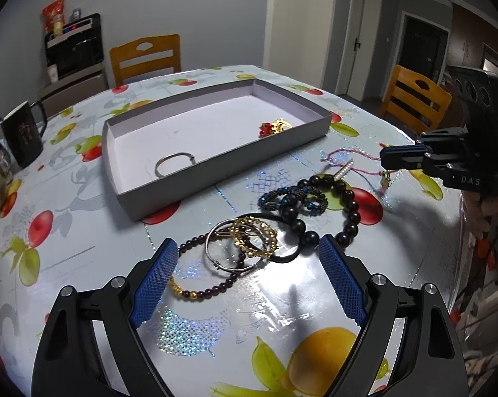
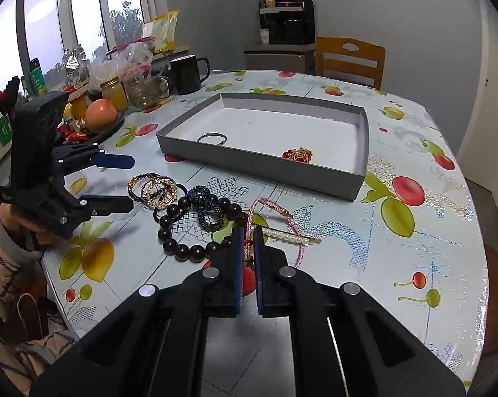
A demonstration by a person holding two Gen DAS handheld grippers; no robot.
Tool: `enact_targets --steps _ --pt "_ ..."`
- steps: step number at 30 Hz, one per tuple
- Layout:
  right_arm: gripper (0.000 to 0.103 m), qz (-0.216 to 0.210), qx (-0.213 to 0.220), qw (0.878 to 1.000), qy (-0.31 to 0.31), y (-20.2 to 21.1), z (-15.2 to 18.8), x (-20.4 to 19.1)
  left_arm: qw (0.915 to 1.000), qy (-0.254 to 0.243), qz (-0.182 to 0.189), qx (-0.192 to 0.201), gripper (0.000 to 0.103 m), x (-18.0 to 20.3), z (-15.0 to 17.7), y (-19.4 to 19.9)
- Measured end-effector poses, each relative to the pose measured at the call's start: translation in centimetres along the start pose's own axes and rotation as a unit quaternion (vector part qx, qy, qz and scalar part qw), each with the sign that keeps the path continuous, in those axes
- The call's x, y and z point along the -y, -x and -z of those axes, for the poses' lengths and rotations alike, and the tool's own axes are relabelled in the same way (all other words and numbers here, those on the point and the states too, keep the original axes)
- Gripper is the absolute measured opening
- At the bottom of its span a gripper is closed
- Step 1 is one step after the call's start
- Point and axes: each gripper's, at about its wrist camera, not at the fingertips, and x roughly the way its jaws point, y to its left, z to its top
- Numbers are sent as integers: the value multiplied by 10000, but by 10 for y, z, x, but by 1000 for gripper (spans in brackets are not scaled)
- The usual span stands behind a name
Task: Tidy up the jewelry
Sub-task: 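Grasp the pink cord bracelet with the right gripper while the left gripper grasps the gold ring brooch, then carry the gold brooch and pink bracelet over the gray tray with both grippers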
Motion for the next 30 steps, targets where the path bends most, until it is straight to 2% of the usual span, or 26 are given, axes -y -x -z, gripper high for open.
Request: enact_targets --steps 5,7,10,14,16,18,20,22,30 --pt "6 -39 5 10000 -23 -2 1 0 9999 -97 -63 -54 80 2 -4 -5" --pt "6 -53 15 10000 -30 -1 2 0 9999 -106 -74 -92 72 2 -5 -7" --pt "6 -69 34 10000 -50 -1 2 0 9998 -56 -58 -201 66 -1 -9 -14" --pt "6 -81 39 9999 -76 0 3 0 9993 -72 -50 -364 62 -1 -9 -24" --pt "6 -72 31 9999 -77 0 3 0 9991 -53 -13 -421 42 -1 -8 -26" --pt "6 -57 35 9999 -87 0 2 0 9989 19 36 -460 26 -3 -7 -27" --pt "6 -47 54 9999 -81 2 1 -1 9990 106 110 -420 23 -6 -6 -25" --pt "6 -40 69 9999 -71 3 -1 -1 9992 180 194 -310 11 -8 -7 -20" --pt "6 -16 153 9999 -42 6 -11 -4 9991 331 237 -86 9 -16 -7 -2"
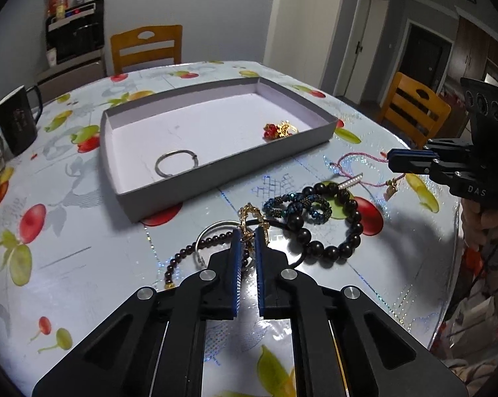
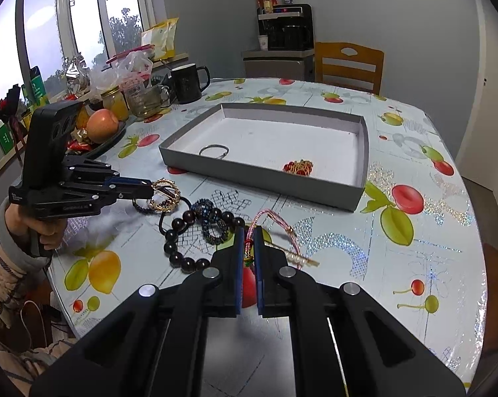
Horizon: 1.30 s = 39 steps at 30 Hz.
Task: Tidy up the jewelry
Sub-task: 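Carry the gold brooch and pink bracelet over the gray tray with both grippers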
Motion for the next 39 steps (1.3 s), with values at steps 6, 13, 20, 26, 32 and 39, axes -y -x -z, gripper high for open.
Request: enact_targets --steps 6,13,20,26,32,39 --pt "6 -16 45 10000 17 1 -6 -2 9998 47 114 159 8 -3 -3 14" --pt "6 -15 106 9999 12 4 -13 -2 9995 21 200 253 9 -4 -4 26" --pt "6 -57 174 9998 29 6 -22 -2 9995 -10 135 296 8 -5 -9 34" --pt "6 -122 304 9994 68 9 -38 -3 9995 -49 32 324 8 -6 -23 39" --pt "6 -171 411 9990 37 9 -56 -2 9993 69 35 376 8 -16 -40 41" --pt "6 -179 626 9979 39 18 -80 -1 9991 38 -16 430 8 -18 -58 45"
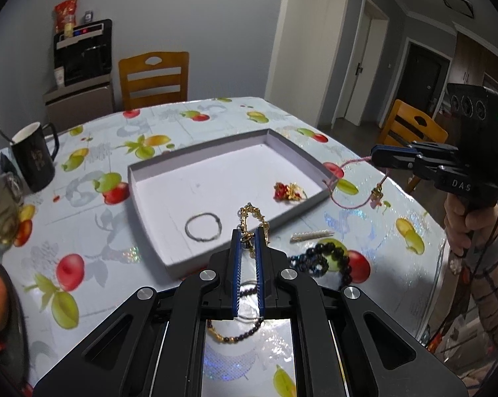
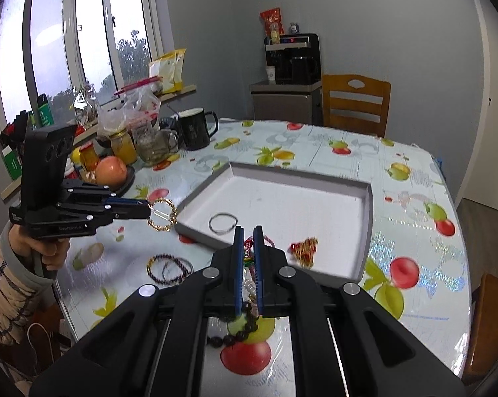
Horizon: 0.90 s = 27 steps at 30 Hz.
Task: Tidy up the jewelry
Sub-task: 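Carry the gold brooch and pink bracelet over the gray tray with both grippers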
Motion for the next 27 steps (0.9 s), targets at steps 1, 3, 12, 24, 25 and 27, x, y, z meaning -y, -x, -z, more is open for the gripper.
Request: enact_targets --steps 1,3,12,24,25,27 --pt "6 -6 25 10000 3 1 -3 0 10000 -9 -10 11 8 0 -4 0" --pt "6 -5 71 10000 19 0 -9 1 10000 -18 -27 25 9 0 -10 -1" --pt "6 80 172 9998 -87 -21 -37 14 9999 115 -89 72 9 -10 -44 -25" --pt "6 400 -17 9987 -301 -88 -51 43 9982 415 -415 -147 9 -34 -64 -91" --pt "6 419 -61 9986 -322 -94 -51 46 9980 436 -425 -168 9 -36 -64 -95" --pt "6 443 -114 9983 -347 -102 -50 51 9975 495 -458 -214 9 -41 -64 -105"
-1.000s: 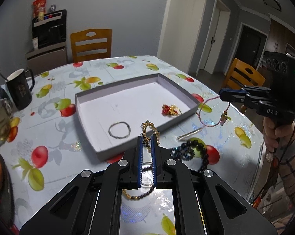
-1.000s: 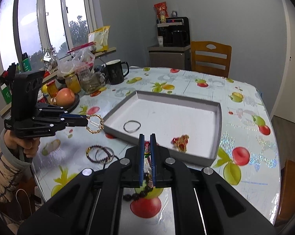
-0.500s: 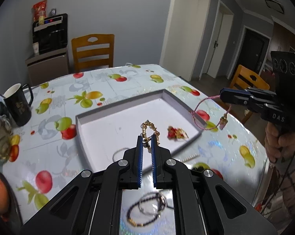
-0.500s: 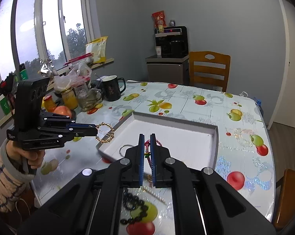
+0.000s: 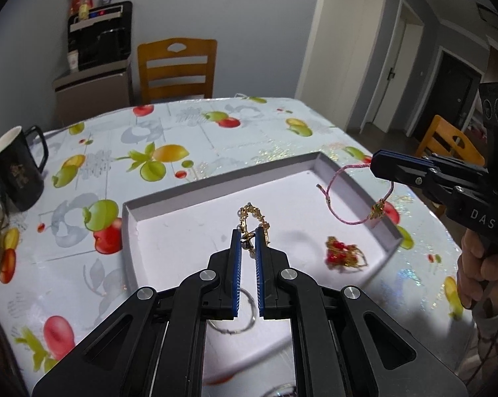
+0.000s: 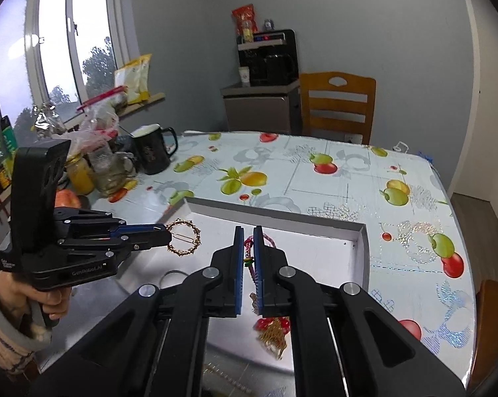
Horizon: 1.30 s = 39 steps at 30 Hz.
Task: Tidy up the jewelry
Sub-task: 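Carry the gold brooch and pink bracelet over the gray tray with both grippers, then lower the pink cord bracelet into the tray and open the right gripper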
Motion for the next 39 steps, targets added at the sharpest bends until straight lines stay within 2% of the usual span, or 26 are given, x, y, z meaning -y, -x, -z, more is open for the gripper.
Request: enact_targets --steps 9,21,29,33,35,37,39 --pt "6 258 -275 9993 44 -36 8 11 9995 176 -125 -212 9 -14 1 -36" --pt "6 76 -774 9970 -13 -64 29 11 9978 175 -331 -552 9 -19 11 -58" --pt "6 27 -999 9950 27 -72 39 5 9975 75 -421 -561 30 -15 17 -59" --pt "7 -18 -1098 9939 51 -73 44 3 9977 18 -484 -475 59 -13 18 -54" --pt "8 -25 -1105 9939 50 -72 45 3 9979 -31 -498 -415 65 -11 19 -50" --pt "11 -36 -1111 9938 37 -69 47 3 9979 -54 -507 -392 71 -9 19 -47" --pt "24 -47 -1098 9939 26 -65 48 4 9982 -73 -494 -317 76 -8 20 -42"
